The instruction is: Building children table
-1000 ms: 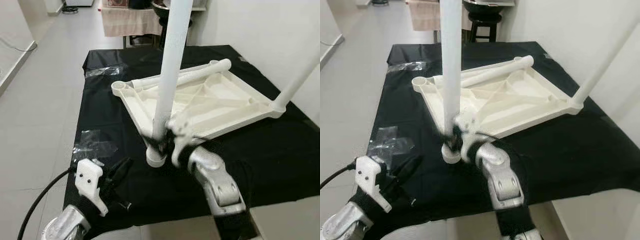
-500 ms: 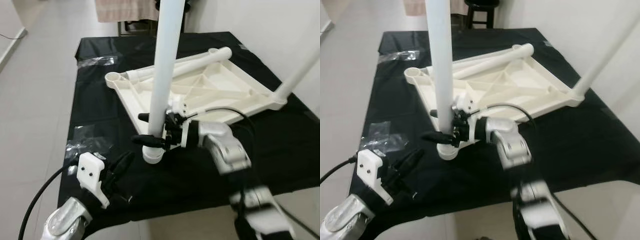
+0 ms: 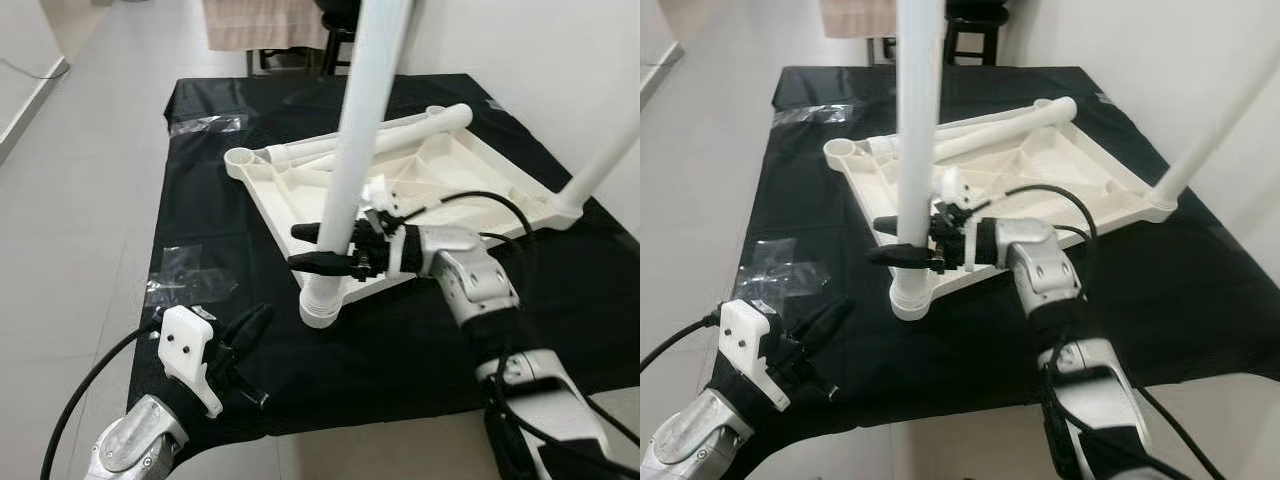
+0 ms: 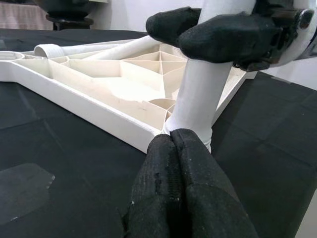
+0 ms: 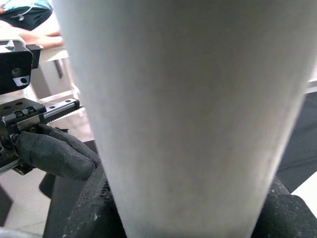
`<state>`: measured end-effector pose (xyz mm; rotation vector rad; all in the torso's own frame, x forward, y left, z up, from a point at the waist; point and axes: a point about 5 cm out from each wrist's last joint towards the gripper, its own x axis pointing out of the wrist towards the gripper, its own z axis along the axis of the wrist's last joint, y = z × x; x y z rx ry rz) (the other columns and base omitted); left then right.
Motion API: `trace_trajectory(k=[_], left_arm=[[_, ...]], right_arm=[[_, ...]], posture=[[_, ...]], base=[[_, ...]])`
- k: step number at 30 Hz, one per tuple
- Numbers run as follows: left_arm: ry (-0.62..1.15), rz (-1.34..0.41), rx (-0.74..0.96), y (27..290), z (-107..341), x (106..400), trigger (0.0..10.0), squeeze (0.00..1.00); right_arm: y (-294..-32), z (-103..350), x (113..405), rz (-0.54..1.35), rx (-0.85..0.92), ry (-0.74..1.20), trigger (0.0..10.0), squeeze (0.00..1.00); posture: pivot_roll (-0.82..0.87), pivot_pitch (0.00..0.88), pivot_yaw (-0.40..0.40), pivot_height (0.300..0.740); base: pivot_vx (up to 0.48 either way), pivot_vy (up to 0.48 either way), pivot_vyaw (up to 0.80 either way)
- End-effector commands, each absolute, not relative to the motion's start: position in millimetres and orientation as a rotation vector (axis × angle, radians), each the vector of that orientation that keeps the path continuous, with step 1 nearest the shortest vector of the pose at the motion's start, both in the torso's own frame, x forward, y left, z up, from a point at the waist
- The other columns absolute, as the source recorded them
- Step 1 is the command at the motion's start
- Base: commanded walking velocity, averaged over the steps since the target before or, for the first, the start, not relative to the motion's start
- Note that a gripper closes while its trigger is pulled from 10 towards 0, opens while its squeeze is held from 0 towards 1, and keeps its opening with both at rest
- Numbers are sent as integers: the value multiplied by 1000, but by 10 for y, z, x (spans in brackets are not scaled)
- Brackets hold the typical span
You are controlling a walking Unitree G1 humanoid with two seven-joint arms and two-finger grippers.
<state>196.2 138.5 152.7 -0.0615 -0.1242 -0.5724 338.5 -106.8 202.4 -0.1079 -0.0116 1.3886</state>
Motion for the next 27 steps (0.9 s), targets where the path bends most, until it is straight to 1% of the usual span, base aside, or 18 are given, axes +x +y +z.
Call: trace_trajectory(k=[1, 2, 3, 4, 5, 6, 7, 8, 11, 13, 15, 16, 17, 19, 20, 21, 22, 27], left_arm=[[-118, -573, -69, 1386, 1514, 1943, 10000, 0], [-118, -573, -69, 1386, 1514, 1943, 10000, 0], [-117, -573, -69, 1390, 1517, 1934, 10000, 0], [-116, -572, -69, 1404, 1519, 1925, 10000, 0], [-116, -572, -69, 1404, 1519, 1925, 10000, 0], [-116, -571, -69, 1416, 1526, 1918, 10000, 0], [-116, -571, -69, 1416, 1526, 1918, 10000, 0], [-115, -569, -69, 1428, 1528, 1916, 10000, 0], [-115, -569, -69, 1428, 1528, 1916, 10000, 0], [-114, -566, -68, 1436, 1523, 1914, 10000, 0], [-111, -572, -70, 1427, 1515, 1921, 10000, 0], [-111, -572, -70, 1427, 1515, 1921, 10000, 0], [-111, -569, -70, 1422, 1512, 1921, 10000, 0], [-113, -564, -70, 1419, 1512, 1922, 10000, 0], [-115, -560, -69, 1418, 1512, 1924, 10000, 0], [-115, -560, -69, 1418, 1512, 1924, 10000, 0], [-116, -559, -69, 1417, 1511, 1927, 10000, 0], [-117, -561, -69, 1414, 1510, 1935, 10000, 0]], right_arm=[[-1168, 1822, 3351, 1294, -92, 76, 0, 0], [-1168, 1822, 3351, 1294, -92, 76, 0, 0], [-1148, 1694, 3299, 1156, -104, 114, 0, 0], [-1090, 1575, 3312, 761, -44, 121, 0, 0], [-1090, 1575, 3312, 761, -44, 121, 0, 0], [-939, 1413, 3070, 646, -40, 161, 0, 0], [-939, 1413, 3070, 646, -40, 161, 0, 0], [-866, 1348, 2914, 533, -1, 180, 0, 0], [-866, 1348, 2914, 533, -1, 180, 0, 0], [-805, 1331, 2846, 534, 7, 184, 0, 0], [-857, 1349, 2989, 556, -7, 168, 0, 0], [-857, 1349, 2989, 556, -7, 168, 0, 0], [-882, 1374, 3067, 549, -27, 167, 10000, 0], [-879, 1400, 3108, 560, -33, 165, 10000, 0], [-840, 1446, 3125, 620, -2, 148, 10000, 765], [-840, 1446, 3125, 620, -2, 148, 10000, 765], [-810, 1468, 3170, 693, 16, 155, 10000, 1000], [-778, 1512, 3238, 808, 28, 170, 10000, 1000]], posture=[[110, 117, -92, 740], [110, 117, -92, 740], [114, 124, -100, 740], [111, 129, -105, 740], [111, 129, -105, 740], [120, 139, -99, 740], [120, 139, -99, 740], [117, 140, -90, 740], [117, 140, -90, 740], [102, 128, -80, 740], [116, 121, -96, 740], [116, 121, -96, 740], [120, 118, -98, 740], [121, 117, -98, 740], [121, 116, -100, 740], [121, 116, -100, 740], [120, 114, -100, 740], [120, 113, -100, 740]], base=[[0, 0, 0], [0, 0, 0], [0, 0, 0], [0, 0, 0], [0, 0, 0], [0, 0, 0], [0, 0, 0], [0, 0, 0], [0, 0, 0], [0, 0, 0], [0, 0, 0], [0, 0, 0], [0, 0, 0], [0, 0, 0], [0, 0, 0], [0, 0, 0], [0, 0, 0], [0, 0, 0]])
